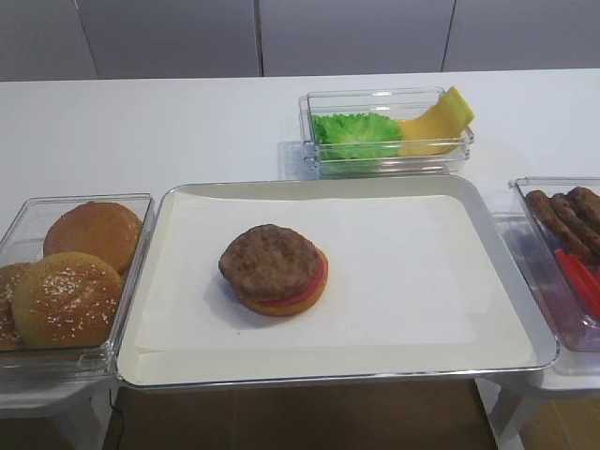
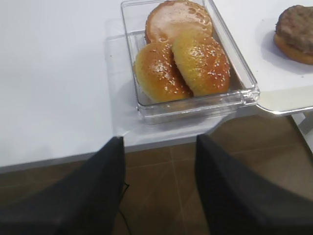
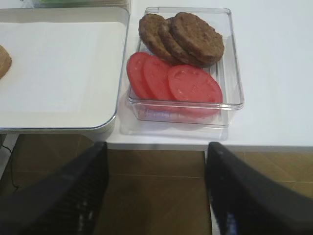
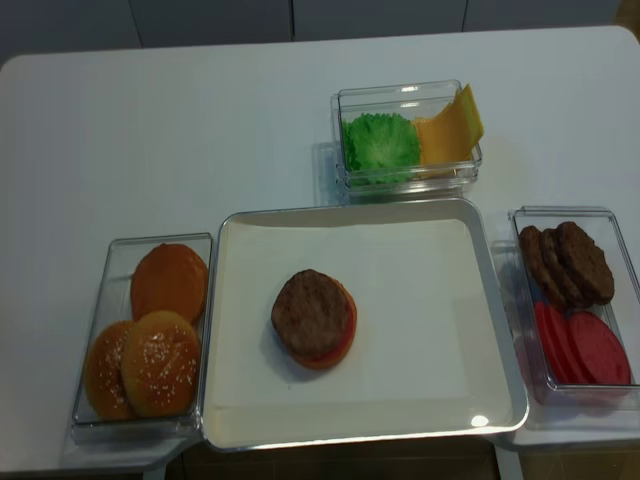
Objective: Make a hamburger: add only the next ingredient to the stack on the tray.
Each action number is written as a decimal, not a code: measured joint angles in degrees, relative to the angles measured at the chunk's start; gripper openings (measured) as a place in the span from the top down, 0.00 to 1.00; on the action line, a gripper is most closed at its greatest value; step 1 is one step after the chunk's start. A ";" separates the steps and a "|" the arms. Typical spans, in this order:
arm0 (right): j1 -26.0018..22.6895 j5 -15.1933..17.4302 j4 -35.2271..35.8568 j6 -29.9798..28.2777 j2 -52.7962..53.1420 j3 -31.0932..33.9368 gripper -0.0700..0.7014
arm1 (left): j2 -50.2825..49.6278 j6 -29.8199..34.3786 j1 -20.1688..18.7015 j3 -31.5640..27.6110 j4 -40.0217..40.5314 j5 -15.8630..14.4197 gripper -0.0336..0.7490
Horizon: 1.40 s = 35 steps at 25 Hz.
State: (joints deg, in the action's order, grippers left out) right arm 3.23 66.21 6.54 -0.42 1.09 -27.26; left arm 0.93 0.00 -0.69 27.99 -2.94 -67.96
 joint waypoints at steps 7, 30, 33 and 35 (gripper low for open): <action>0.00 0.00 0.00 0.00 0.00 0.00 0.30 | 0.00 0.00 0.00 0.00 0.00 0.00 0.51; 0.00 0.00 0.00 -0.10 0.00 0.00 0.30 | 0.00 0.00 0.00 0.00 0.00 0.00 0.51; 0.00 0.00 0.00 -0.10 0.00 0.00 0.30 | 0.00 0.00 0.00 0.00 0.00 0.00 0.51; 0.00 0.00 0.00 -0.10 0.00 0.00 0.30 | 0.00 0.00 0.00 0.00 0.00 0.00 0.51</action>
State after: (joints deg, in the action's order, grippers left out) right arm 3.23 66.21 6.54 -0.52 1.09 -27.26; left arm 0.93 0.00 -0.69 27.99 -2.94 -67.96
